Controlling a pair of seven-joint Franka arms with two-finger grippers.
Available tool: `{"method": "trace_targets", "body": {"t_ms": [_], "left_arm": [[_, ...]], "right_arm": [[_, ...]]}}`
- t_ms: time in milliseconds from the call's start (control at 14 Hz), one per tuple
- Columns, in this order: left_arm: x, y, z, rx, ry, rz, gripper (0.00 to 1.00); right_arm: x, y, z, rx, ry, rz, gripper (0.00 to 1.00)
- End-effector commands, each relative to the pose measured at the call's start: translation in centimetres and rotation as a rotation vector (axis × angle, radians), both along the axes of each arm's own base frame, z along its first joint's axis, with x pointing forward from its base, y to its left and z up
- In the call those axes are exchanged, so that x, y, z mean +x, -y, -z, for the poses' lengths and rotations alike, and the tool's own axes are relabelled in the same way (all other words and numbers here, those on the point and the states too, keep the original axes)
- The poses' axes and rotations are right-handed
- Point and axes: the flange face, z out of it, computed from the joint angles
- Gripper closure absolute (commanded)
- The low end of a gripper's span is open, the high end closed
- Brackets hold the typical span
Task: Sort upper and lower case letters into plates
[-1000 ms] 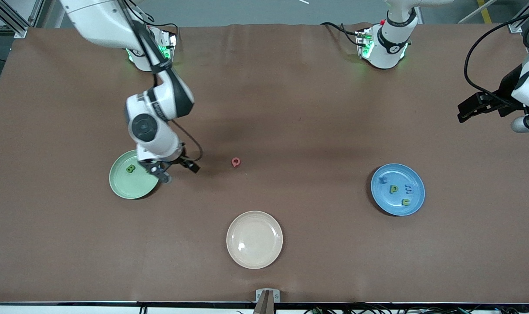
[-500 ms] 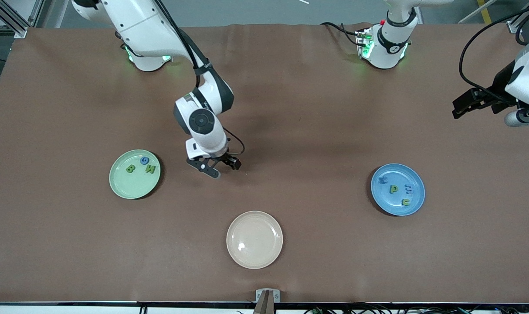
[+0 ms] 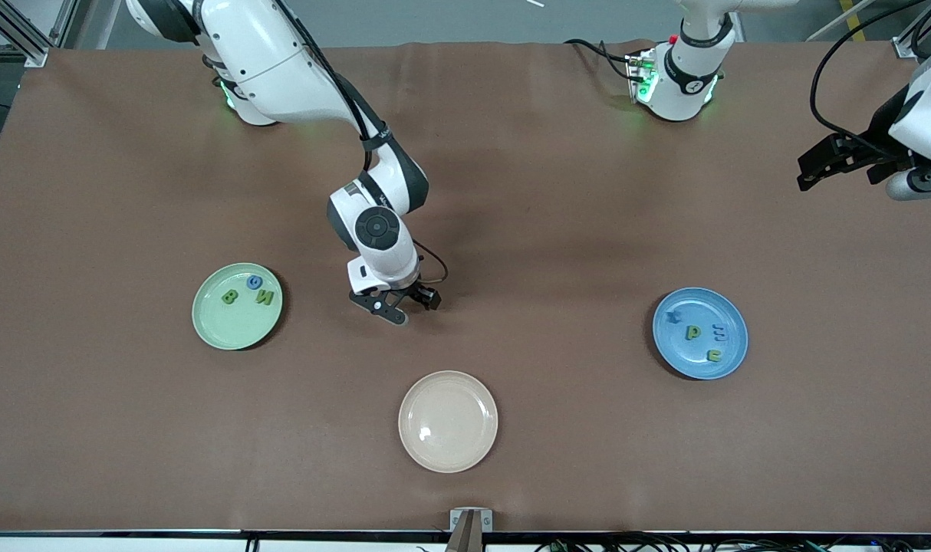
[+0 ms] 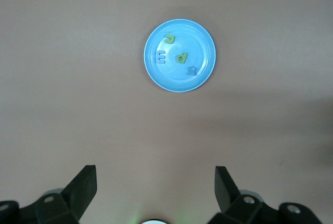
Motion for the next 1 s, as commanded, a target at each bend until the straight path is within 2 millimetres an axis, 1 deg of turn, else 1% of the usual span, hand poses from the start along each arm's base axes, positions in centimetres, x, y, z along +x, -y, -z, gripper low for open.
{"method": "trace_targets", "body": {"t_ms": [0,143,214,286,429,500,571,643,786,857,929], "left_arm": [[-1.4,-1.2,-0.5,-0.022,-0.008,0.023,0.0],[-1.4,-0.9,-0.6,-0.022,-0.007,0.031,0.0],[-1.5,-0.8,-0.6,-0.022,-0.007,0.032,0.0],[-1.4,-0.7,-0.6,-0.022,-0.006,0.034,0.0],[-1.5,-0.7,-0.8,-0.022,-0.003,0.035,0.0],[-1.3,-0.6,-0.8,-0.021,-0.002,0.037,0.0],[-1.3,-0.6,-0.8,-0.021,-0.001,0.038,0.0],[-1.3,-0.5,-0.8,-0.021,-0.001,0.035,0.0],[-1.1,-0.5,-1.3,-0.023,0.01,0.03,0.0],[-1.0,-0.5,-1.4,-0.021,0.012,0.029,0.0],[-1.0,-0.5,-1.4,-0.021,0.013,0.031,0.0]], "right_arm": [[-1.1,-1.2,0.3,-0.007,-0.009,-0.01,0.05],[-1.6,-1.5,0.4,-0.018,-0.024,-0.007,0.06],[-2.3,-1.6,0.7,-0.029,-0.037,-0.014,0.07],[-2.6,-1.6,0.8,-0.033,-0.041,-0.017,0.08],[-2.8,-1.5,1.0,-0.036,-0.045,-0.02,0.19],[-2.7,-1.5,1.0,-0.037,-0.044,-0.019,0.29],[-2.8,-1.5,0.9,-0.036,-0.045,-0.02,0.44],[-2.7,-1.5,0.8,-0.035,-0.044,-0.017,0.62],[-2.6,-1.2,0.8,-0.036,-0.045,-0.011,0.89],[-2.5,-1.2,0.7,-0.035,-0.044,-0.008,0.97],[-2.4,-1.1,0.5,-0.037,-0.048,0.003,1.0]]}}
